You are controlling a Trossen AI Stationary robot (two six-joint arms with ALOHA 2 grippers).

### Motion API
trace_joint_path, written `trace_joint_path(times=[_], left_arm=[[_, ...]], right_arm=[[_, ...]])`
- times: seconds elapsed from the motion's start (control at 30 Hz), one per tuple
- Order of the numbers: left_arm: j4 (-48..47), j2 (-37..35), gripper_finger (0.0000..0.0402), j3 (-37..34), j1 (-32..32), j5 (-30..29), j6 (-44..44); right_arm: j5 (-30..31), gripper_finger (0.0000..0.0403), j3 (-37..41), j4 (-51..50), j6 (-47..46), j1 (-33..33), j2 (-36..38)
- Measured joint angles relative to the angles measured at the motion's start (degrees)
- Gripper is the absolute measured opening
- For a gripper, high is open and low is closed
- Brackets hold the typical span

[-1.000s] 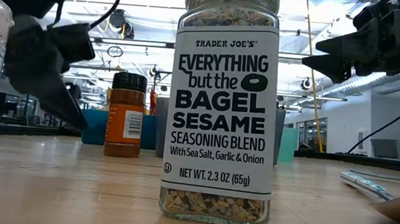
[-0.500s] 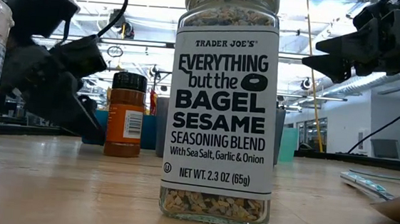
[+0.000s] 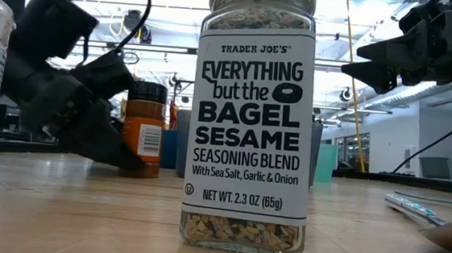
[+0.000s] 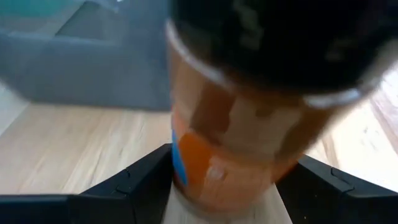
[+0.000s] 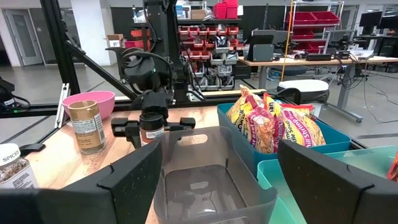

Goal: Pick & Place Food Item
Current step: Put the orange seasoning bottle into the green bin

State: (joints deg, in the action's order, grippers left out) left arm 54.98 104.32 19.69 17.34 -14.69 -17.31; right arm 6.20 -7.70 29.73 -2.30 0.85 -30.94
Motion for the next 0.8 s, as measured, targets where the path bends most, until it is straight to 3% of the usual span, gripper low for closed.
trace_joint_path(times=[0.13, 0.27, 0.37, 0.47, 0.63, 0.8], left_arm=[[-0.4, 2.0, 0.0267, 2.3, 0.0, -0.6, 2.5], [-0.8, 2.2, 0.0225, 2.9, 0.0, -0.3, 2.5], [-0.8, 1.8, 0.0183, 2.9, 0.0, 2.2, 0.4], [-1.4, 0.3, 0.0179, 2.9, 0.0, 6.4, -3.6], [-3.8, -7.1, 0.0179, 2.9, 0.3, 9.1, -8.7], [-14.4, -18.4, 0.0179, 4.9, 0.8, 7.5, -8.0]], right_arm=[[0.0, 0.0308, 0.0, 0.0, 0.0, 0.0, 0.0], [0.0, 0.0308, 0.0, 0.0, 0.0, 0.0, 0.0], [0.0, 0.0308, 0.0, 0.0, 0.0, 0.0, 0.0], [0.0, 0.0308, 0.0, 0.0, 0.0, 0.0, 0.0], [-0.2, 0.0308, 0.0, 0.0, 0.0, 0.0, 0.0], [-0.2, 0.0308, 0.0, 0.0, 0.0, 0.0, 0.0]])
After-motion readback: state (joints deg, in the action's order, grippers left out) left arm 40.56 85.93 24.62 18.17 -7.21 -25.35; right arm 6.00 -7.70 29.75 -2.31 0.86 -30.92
